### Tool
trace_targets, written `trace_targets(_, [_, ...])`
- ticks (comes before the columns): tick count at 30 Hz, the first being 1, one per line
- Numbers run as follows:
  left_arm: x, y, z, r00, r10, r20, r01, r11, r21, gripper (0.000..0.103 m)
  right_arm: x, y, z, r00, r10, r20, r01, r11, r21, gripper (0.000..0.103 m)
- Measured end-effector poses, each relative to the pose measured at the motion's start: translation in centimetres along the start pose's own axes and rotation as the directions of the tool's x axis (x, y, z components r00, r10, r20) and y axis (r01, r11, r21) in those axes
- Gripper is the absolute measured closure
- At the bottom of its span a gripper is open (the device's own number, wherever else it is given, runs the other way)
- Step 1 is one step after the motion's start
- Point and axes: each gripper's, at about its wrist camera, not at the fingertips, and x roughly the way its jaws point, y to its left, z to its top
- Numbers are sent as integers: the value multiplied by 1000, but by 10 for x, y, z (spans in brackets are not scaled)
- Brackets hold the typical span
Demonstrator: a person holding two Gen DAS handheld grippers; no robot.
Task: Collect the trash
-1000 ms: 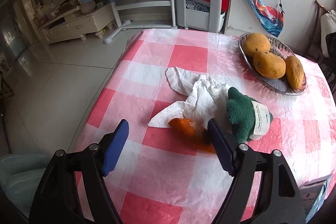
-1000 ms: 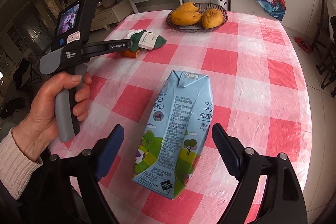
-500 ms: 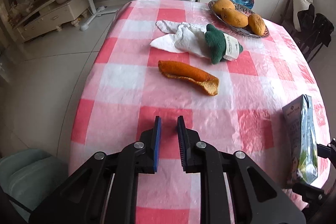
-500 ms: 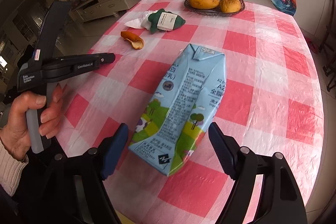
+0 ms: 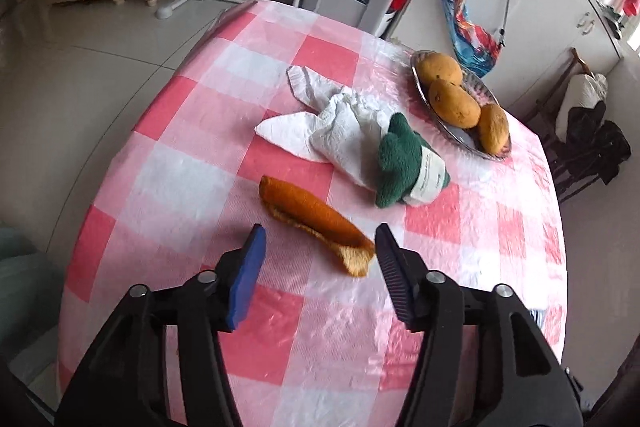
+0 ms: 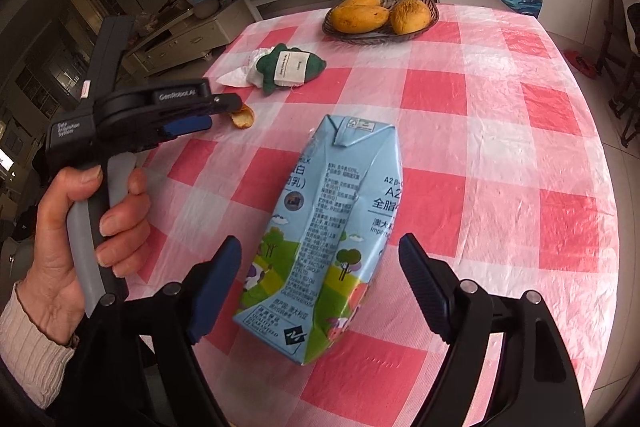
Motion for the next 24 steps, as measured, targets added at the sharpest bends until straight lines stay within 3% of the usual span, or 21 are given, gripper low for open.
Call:
trace_targets(4, [10, -1, 12, 998, 51, 26, -50, 998, -33, 38, 8, -4, 4, 1000, -17, -9, 17, 1000, -14, 25])
trace_targets(5, [11, 0, 13, 998, 62, 29, -61, 998, -26, 45, 10, -4, 6, 1000, -13, -11, 13, 1000, -15, 25])
trace_targets(6, [11, -1, 13, 996, 86, 32, -86, 996, -7, 60, 12, -4, 7, 1000, -10, -13, 10, 1000, -18, 25])
trace_targets(8, [11, -3, 12, 996, 89, 27, -90, 995, 43, 75, 15, -3, 9, 1000, -13, -14, 13, 999, -29, 25])
trace_targets(9, [9, -2, 10, 997, 79, 19, -81, 995, 64, 78, 16, -1, 9, 1000, -12, -15, 12, 999, -36, 25])
trace_targets(14, [-5, 1, -11, 999, 33, -28, -27, 979, 200, 79, 21, 12, 5, 999, -12, -30, 10, 996, -89, 31])
trace_targets(18, [-26, 4, -41, 997, 0, -78, 25, 947, 319, 79, 21, 22, -4, 998, 0, -56, -8, 991, -132, 35])
trace_targets(24, [-62, 23, -86, 996, -7, -83, 38, 925, 377, 79, 7, 25, -22, 998, 4, -64, -13, 990, -141, 35])
